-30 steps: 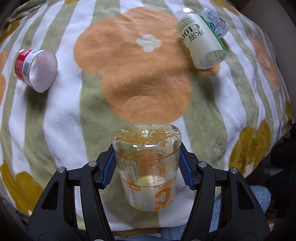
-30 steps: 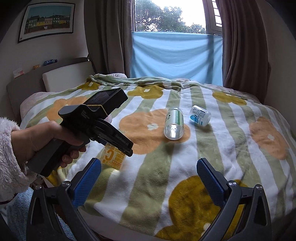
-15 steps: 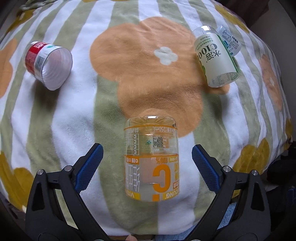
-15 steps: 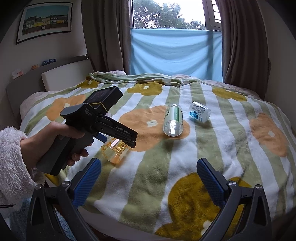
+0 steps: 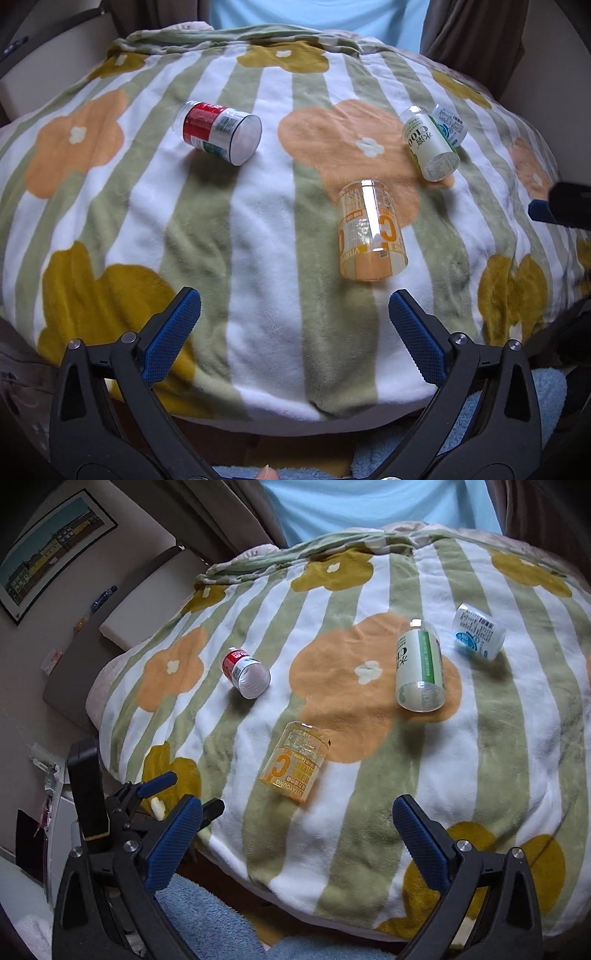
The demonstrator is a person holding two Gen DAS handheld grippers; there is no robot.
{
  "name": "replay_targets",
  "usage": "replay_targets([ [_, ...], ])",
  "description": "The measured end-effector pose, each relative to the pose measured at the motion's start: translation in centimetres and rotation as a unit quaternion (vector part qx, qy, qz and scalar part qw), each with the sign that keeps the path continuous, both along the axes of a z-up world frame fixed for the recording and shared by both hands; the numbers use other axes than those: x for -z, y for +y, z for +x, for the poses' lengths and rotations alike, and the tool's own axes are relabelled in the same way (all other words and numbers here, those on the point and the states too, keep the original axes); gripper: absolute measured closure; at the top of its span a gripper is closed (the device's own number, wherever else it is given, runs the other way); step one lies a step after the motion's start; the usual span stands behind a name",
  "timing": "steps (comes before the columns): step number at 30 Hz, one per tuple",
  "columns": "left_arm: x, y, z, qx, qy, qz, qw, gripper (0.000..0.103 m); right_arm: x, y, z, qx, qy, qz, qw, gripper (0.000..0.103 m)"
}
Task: Flip cup upside down
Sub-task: 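Lay the cup on its side on the blanket and open the left gripper, then close the right gripper around the cup lying on its side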
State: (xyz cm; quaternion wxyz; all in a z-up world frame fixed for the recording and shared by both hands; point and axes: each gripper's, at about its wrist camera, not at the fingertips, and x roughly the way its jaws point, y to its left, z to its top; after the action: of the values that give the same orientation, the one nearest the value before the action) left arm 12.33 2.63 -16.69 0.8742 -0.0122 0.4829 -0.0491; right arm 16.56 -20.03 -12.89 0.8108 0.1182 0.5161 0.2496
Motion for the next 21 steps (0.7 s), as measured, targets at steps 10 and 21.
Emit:
replay_targets([
  [10,3.1,-0.1,-2.3,0.014,-0.034,-0.007,0.9993,0.002,6.1,4.2,8.0,0.025,0.185,-0.004,0.982,0.006],
  [21,4.2,0.5,-1.9,0.016,-0.032,-0.029,0.9989,0.002,10.6,6.3,11.4,0.039,0.246,-0.028,0.968,0.037],
])
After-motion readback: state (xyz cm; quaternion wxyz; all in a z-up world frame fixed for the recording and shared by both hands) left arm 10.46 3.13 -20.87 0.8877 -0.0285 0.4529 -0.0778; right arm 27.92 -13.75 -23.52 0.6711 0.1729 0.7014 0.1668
